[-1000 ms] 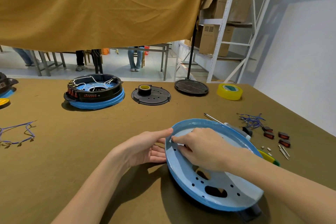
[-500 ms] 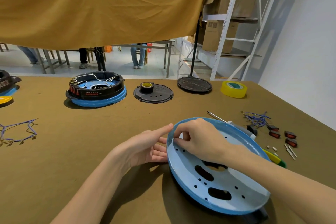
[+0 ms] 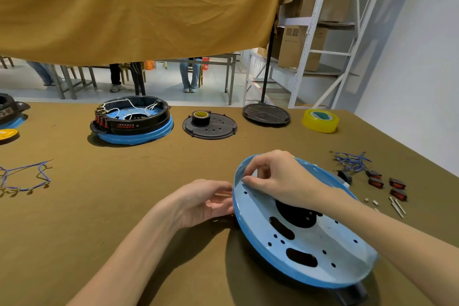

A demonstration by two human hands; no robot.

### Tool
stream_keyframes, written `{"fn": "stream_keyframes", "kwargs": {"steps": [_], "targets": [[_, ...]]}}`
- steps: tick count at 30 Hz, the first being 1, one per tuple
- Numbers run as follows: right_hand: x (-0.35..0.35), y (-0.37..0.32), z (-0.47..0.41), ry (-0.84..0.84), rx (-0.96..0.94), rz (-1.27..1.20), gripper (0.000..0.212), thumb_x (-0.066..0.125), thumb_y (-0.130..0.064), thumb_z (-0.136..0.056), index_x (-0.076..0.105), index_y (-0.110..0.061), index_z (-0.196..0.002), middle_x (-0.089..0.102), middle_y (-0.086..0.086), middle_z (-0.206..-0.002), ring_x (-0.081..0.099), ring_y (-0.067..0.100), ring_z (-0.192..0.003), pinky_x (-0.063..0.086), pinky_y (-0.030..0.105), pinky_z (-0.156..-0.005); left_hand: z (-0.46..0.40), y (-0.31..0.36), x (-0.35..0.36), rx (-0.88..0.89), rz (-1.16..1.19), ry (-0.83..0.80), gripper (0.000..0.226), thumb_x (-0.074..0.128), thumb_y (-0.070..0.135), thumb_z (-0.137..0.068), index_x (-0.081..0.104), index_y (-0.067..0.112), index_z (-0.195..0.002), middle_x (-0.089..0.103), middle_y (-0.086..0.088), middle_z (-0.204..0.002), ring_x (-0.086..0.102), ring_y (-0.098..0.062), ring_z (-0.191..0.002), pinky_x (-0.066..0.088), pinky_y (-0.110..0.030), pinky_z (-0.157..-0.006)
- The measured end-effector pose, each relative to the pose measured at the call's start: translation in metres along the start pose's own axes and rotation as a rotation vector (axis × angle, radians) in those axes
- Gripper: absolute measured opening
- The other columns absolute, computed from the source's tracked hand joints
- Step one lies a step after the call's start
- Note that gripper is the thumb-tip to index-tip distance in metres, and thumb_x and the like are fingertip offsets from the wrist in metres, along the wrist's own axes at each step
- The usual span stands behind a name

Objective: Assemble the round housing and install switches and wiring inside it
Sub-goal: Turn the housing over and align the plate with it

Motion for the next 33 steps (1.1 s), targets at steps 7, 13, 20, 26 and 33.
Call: {"fn": "stream_keyframes", "kwargs": {"steps": [7,13,20,26,33], "targets": [[0.008,0.003,0.001,-0.05,0.031,0.021,0.006,0.074,-0.034,-0.093,0.076,-0.029,-0.09,0.065,-0.012,-0.063,0.059,0.003,-0.061,0.047,0.022,-0.056,0.0,0.003,0.0,0.074,-0.227,0.044,0.02,0.058,0.0,-0.101,0.074,0.0,-0.114,0.078,-0.017,-0.105,0.078,-0.024,-0.093,0.064,-0.026,-0.07],[0.006,-0.002,0.0,-0.059,0.022,0.05,0.008,0.073,-0.033,-0.093,0.079,-0.029,-0.09,0.07,-0.012,-0.072,0.063,0.007,-0.068,0.051,0.024,-0.057,0.003,0.018,0.004,0.384,-0.743,0.11,0.028,0.074,0.001,-0.091,0.077,0.019,-0.111,0.08,0.005,-0.097,0.075,-0.003,-0.085,0.06,-0.022,-0.075],[0.001,-0.023,0.016,-0.103,0.031,0.118,0.06,0.034,-0.065,-0.101,0.063,-0.026,-0.067,0.06,0.006,-0.064,0.053,0.015,-0.056,0.042,0.035,-0.057,0.007,0.02,0.016,0.541,-0.756,0.076,0.027,0.076,0.001,-0.088,0.075,0.017,-0.11,0.08,0.007,-0.099,0.074,-0.007,-0.096,0.06,-0.026,-0.083],[-0.015,-0.047,0.025,-0.082,0.055,0.294,0.076,0.037,-0.089,-0.08,0.07,-0.023,-0.097,0.065,0.002,-0.083,0.062,0.018,-0.073,0.044,0.033,-0.056,0.006,0.023,0.013,0.43,-0.417,0.247,0.025,0.066,0.004,-0.095,0.074,0.02,-0.112,0.078,0.001,-0.101,0.074,-0.014,-0.095,0.062,-0.029,-0.078],[-0.078,-0.034,0.023,-0.036,0.259,0.11,0.056,0.064,-0.063,-0.085,0.074,-0.01,-0.1,0.073,0.014,-0.095,0.07,0.016,-0.077,0.058,0.033,-0.064,0.02,0.046,0.053,0.479,-0.054,0.083,0.027,0.07,-0.001,-0.091,0.076,0.017,-0.111,0.08,-0.002,-0.105,0.076,-0.017,-0.103,0.062,-0.033,-0.087]]}}
Point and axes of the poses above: each hand's wrist, its own z-axis away from the middle knuckle, its own x-axis out of the palm, y = z × x, the point moved 7 cm from there along -z, towards the middle knuckle
